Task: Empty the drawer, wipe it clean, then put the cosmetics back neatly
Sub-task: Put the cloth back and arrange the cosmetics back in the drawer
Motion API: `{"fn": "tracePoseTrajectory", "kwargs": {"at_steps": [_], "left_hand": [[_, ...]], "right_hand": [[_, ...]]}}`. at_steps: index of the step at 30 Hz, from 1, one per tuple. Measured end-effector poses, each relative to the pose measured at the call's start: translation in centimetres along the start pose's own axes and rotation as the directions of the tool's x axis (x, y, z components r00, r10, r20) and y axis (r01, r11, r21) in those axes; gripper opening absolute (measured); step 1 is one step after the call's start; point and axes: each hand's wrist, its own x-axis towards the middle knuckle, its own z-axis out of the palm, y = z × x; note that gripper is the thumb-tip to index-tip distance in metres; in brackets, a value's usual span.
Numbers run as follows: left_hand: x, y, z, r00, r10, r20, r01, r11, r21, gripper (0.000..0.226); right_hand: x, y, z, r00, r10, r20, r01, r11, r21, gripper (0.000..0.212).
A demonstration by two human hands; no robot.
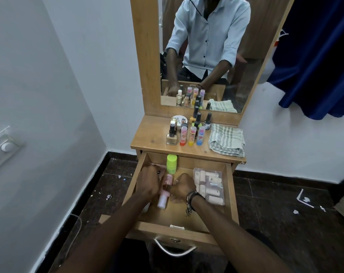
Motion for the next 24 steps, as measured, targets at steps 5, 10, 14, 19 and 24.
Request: {"fn": "tracePoseTrajectory", "kwargs": {"at_steps": [5, 10, 14, 19, 24], "left_hand": [[0.1, 0.3, 0.2, 0.999, -0.035, 0.013, 0.035, 0.998, 0.055, 0.011], [0.0, -0.2, 0.3, 1.0, -0.023, -0.005, 0.023, 1.0, 0.006, 0.016], [0.2, -0.4, -0.2, 1.0, 0.019, 0.005, -0.018, 0.993, -0.114, 0.026], [-0.2, -0.6, -0.5, 0.997, 0.075, 0.004, -0.073, 0.984, -0.165, 0.025], [-1.1, 0.4, -1.0, 0.983, 0.108, -0.15, -0.132, 0.979, -0.153, 0.019]], "right_hand": [[-1.0, -1.0, -0.4, 1.0, -0.021, -0.013, 0.021, 0.999, 0.044, 0.04], [0.1, -0.3, 0.1, 1.0, -0.017, -0.015, 0.018, 0.999, 0.034, 0.051], [2.1, 1.3, 0.2, 0.999, -0.034, -0.041, 0.034, 0.999, 0.001, 0.058], [-0.8, 0.0, -1.9, 0.997, -0.051, -0.055, 0.049, 0.998, -0.028, 0.029], [-3.1, -1.5, -4.8, 0.999, -0.037, -0.026, 0.04, 0.993, 0.112, 0.012]]}}
